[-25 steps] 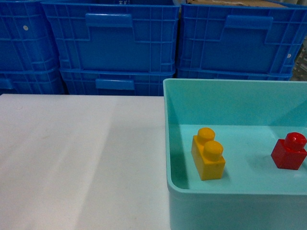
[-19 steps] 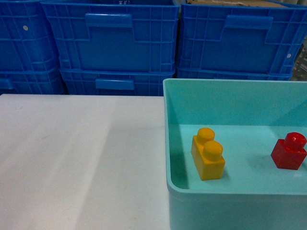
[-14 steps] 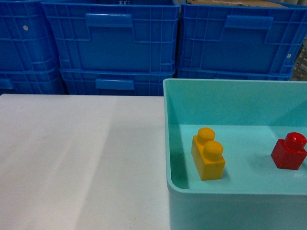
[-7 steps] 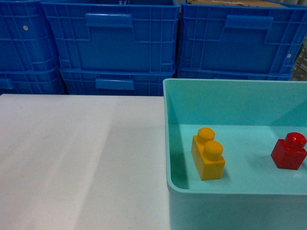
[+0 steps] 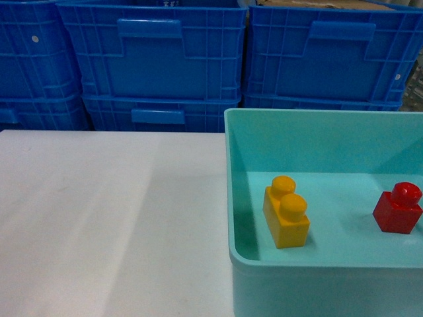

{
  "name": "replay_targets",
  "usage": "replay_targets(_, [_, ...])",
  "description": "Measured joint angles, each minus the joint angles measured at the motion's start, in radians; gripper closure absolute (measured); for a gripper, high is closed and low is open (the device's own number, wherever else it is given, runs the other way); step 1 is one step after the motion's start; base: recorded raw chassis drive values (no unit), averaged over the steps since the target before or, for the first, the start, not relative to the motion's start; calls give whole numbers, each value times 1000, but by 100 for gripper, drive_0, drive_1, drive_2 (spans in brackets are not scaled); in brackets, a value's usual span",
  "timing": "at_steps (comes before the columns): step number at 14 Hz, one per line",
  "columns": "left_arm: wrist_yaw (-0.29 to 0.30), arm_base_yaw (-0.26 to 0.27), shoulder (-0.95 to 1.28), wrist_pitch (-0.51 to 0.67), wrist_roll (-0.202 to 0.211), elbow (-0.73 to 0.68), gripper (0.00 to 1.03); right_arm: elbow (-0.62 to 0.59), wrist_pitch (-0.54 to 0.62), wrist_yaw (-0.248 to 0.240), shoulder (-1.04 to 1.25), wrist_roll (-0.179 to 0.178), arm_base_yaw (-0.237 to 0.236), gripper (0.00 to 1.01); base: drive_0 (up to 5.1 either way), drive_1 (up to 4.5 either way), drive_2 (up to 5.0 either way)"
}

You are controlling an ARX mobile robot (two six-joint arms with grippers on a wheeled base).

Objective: Pick red block from blue box to shelf

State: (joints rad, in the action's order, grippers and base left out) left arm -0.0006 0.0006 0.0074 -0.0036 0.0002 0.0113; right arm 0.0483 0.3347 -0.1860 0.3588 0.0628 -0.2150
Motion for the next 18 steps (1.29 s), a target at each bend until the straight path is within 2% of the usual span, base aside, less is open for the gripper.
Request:
replay_targets(2, [0, 0, 0, 0, 0, 0, 5, 56, 91, -66, 159, 36, -76, 3, 0, 0, 0])
replay_targets(3, [0, 0, 0, 0, 0, 0, 5, 109, 163, -77, 262, 55, -100, 3, 0, 0, 0])
replay_targets(4, [0, 0, 0, 0, 0, 0, 5, 165, 237, -76, 369, 61, -95, 3, 0, 0, 0])
replay_targets(5, [0, 0, 0, 0, 0, 0, 5, 214, 261, -69, 461, 59, -76, 3, 0, 0, 0])
replay_targets(6, [0, 0, 0, 0, 0, 0, 5, 273, 249, -64, 565, 46, -58, 3, 0, 0, 0])
replay_targets(7, [0, 0, 0, 0, 0, 0, 5, 428, 122, -25, 761, -17, -20, 3, 0, 0, 0])
replay_targets(10, [0, 0, 0, 0, 0, 0, 5, 659, -90, 13, 914, -110, -21, 3, 0, 0, 0])
replay_targets(11, [0, 0, 0, 0, 0, 0, 5, 708, -131, 11, 956, -128, -20, 3, 0, 0, 0])
replay_targets(14, [0, 0, 0, 0, 0, 0, 5, 734, -198, 5, 1020, -160, -18, 3, 0, 0, 0])
replay_targets(16, [0, 0, 0, 0, 0, 0, 5, 706, -182, 10, 1023, -191, 7, 3, 0, 0, 0])
replay_targets(18, [0, 0, 0, 0, 0, 0, 5, 655, -171, 10, 1025, -222, 8, 3, 0, 0, 0])
